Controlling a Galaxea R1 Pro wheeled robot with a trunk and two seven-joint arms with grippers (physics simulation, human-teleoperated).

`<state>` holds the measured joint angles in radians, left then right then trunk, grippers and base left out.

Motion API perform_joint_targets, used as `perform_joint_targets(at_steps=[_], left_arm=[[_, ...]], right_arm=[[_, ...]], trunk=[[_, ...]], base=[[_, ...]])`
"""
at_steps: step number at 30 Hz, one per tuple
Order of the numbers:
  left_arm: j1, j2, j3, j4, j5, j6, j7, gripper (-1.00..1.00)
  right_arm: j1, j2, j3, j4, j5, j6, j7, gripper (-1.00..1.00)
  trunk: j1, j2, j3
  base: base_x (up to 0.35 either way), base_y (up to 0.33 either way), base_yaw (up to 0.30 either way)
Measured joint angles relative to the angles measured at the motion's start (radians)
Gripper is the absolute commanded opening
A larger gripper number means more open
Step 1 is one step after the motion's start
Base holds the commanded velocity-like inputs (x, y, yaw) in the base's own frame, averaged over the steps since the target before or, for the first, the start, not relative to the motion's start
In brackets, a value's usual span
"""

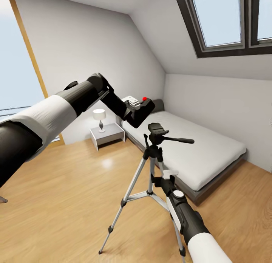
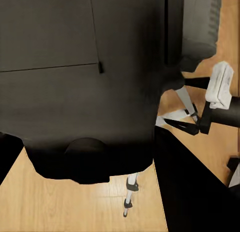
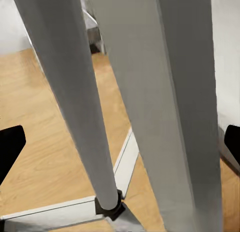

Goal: Attach the digital camera to the camera tripod in the bedroom.

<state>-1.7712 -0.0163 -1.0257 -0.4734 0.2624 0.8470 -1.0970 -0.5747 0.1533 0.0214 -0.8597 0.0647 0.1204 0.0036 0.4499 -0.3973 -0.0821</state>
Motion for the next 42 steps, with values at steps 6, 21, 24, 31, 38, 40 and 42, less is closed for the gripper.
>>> perform_joint_targets(at_steps=[6,21,24,31,38,40,42], left_arm=[[0.000,0.006,-0.003,-0.066,0.002,0.004,0.000,-1.00],[0.000,0.011,-0.003,-0.083,0.000,0.008,0.003,-1.00],[0.000,0.011,-0.003,-0.080,0.001,0.009,0.005,-1.00],[0.000,0.009,-0.003,-0.081,0.000,0.009,0.005,-1.00],[0.000,0.006,-0.003,-0.081,0.001,0.009,0.005,-1.00],[0.000,0.006,-0.003,-0.082,0.000,0.009,0.005,-1.00],[0.000,0.006,-0.004,-0.082,0.000,0.009,0.005,-1.00]], right_arm=[[0.000,0.000,0.000,0.000,0.000,-0.001,0.000,1.00],[0.000,0.000,0.000,-0.010,0.000,0.000,-0.001,1.00],[0.000,0.000,0.000,-0.011,-0.001,0.000,-0.001,1.00],[0.000,0.000,0.000,-0.011,0.000,0.000,-0.001,1.00],[0.000,0.000,0.000,-0.011,0.000,0.000,-0.001,1.00],[0.000,0.000,0.000,-0.011,0.000,0.000,-0.001,1.00],[0.000,0.000,0.000,-0.011,0.000,0.000,-0.001,1.00]], trunk=[[0.000,0.000,-0.002],[-0.001,0.000,-0.003],[-0.001,0.000,-0.004],[-0.001,0.000,-0.010],[-0.001,0.000,-0.018],[-0.001,0.000,-0.021],[-0.001,0.000,-0.024]], base=[[-0.332,0.000,0.000],[-0.092,0.000,0.000],[0.109,0.000,0.000],[0.122,0.000,0.000],[0.010,0.000,0.000],[0.001,0.000,0.000],[0.000,0.000,0.000]])
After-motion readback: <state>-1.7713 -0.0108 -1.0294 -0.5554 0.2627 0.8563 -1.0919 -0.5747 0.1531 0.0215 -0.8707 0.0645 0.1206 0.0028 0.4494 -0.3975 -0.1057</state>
